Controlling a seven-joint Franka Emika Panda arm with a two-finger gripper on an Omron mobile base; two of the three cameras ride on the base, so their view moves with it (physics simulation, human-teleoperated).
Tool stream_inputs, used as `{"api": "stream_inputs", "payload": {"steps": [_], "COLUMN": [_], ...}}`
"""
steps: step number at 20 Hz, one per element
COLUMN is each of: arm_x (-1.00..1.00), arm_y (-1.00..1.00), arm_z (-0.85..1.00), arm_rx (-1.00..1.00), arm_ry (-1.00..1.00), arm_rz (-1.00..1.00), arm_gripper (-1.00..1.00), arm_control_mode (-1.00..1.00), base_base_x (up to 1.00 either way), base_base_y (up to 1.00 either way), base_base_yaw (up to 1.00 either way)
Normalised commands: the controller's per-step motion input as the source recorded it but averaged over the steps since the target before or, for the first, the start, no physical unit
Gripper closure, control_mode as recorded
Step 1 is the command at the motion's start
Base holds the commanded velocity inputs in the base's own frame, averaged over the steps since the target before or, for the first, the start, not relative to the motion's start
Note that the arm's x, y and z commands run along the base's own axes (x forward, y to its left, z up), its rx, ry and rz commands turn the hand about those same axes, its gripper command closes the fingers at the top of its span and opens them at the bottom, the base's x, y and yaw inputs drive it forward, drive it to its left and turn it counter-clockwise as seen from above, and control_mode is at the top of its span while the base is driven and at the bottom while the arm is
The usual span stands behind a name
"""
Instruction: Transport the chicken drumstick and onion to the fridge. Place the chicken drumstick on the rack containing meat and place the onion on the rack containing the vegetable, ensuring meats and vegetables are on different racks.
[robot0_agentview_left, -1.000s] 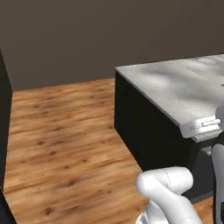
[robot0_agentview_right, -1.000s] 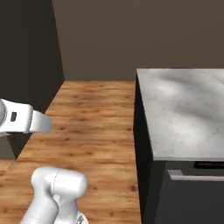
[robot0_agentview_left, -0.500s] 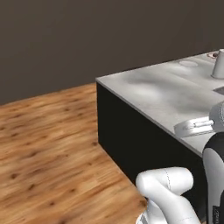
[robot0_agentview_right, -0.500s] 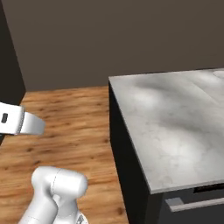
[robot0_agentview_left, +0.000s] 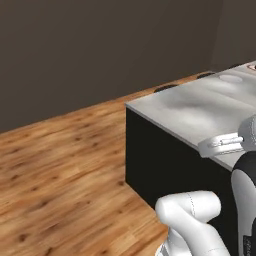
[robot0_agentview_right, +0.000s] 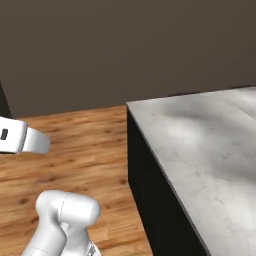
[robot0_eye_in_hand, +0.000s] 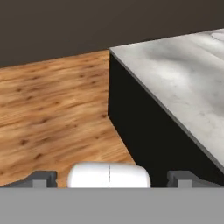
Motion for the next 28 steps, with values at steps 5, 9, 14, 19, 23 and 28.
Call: {"api": "stream_inputs", "payload": {"steps": [5, 9, 14, 19, 23, 28], "arm_x": [0.0, 0.0, 0.0, 0.0, 0.0, 0.0], "arm_y": [0.0, 0.0, 0.0, 0.0, 0.0, 0.0], "arm_z": [0.0, 0.0, 0.0, 0.0, 0.0, 0.0], "arm_rx": [0.0, 0.0, 0.0, 0.0, 0.0, 0.0], "arm_ry": [0.0, 0.0, 0.0, 0.0, 0.0, 0.0], "arm_rz": [0.0, 0.0, 0.0, 0.0, 0.0, 0.0], "arm_gripper": [-1.0, -1.0, -1.0, -1.0, -1.0, -1.0], "arm_control_mode": [1.0, 1.0, 1.0, 1.0, 1.0, 1.0], "base_base_x": [1.0, 1.0, 1.0, 1.0, 1.0, 1.0], "base_base_y": [0.77, 0.7, 0.74, 0.84, 0.88, 0.98], "base_base_yaw": [-0.14, -0.12, -0.19, -0.22, -0.24, -0.28]}}
